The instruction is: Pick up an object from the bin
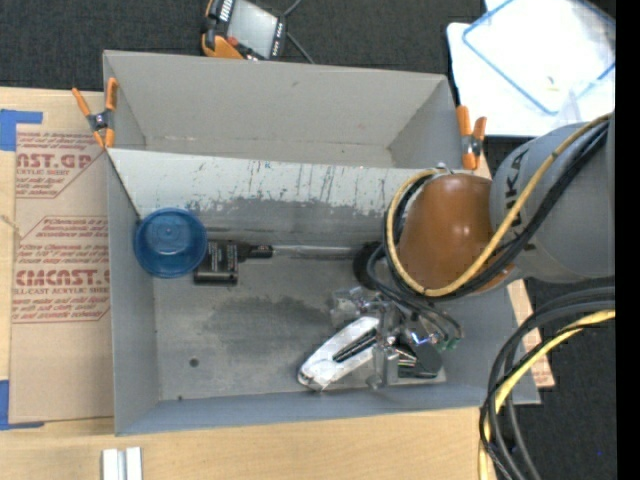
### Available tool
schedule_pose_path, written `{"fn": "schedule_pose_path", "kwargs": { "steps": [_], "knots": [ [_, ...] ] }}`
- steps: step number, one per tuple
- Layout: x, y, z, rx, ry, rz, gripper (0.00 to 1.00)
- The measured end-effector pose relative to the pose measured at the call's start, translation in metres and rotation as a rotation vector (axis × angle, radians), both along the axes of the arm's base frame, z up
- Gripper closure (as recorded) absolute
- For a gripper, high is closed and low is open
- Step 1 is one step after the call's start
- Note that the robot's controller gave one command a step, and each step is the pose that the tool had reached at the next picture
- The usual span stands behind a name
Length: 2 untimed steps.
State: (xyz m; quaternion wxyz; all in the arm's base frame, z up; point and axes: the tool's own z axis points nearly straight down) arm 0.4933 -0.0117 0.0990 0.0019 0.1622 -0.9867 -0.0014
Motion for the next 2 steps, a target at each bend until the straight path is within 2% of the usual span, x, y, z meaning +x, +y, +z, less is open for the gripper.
{"fn": "schedule_pose_path", "kwargs": {
  "steps": [1, 2],
  "knots": [
    [0.0011, 0.0009, -0.0282, -0.002, -0.019, 0.054, 0.00],
    [0.0006, 0.0005, -0.0282, -0.001, -0.016, 0.075, 1.00]
  ]
}}
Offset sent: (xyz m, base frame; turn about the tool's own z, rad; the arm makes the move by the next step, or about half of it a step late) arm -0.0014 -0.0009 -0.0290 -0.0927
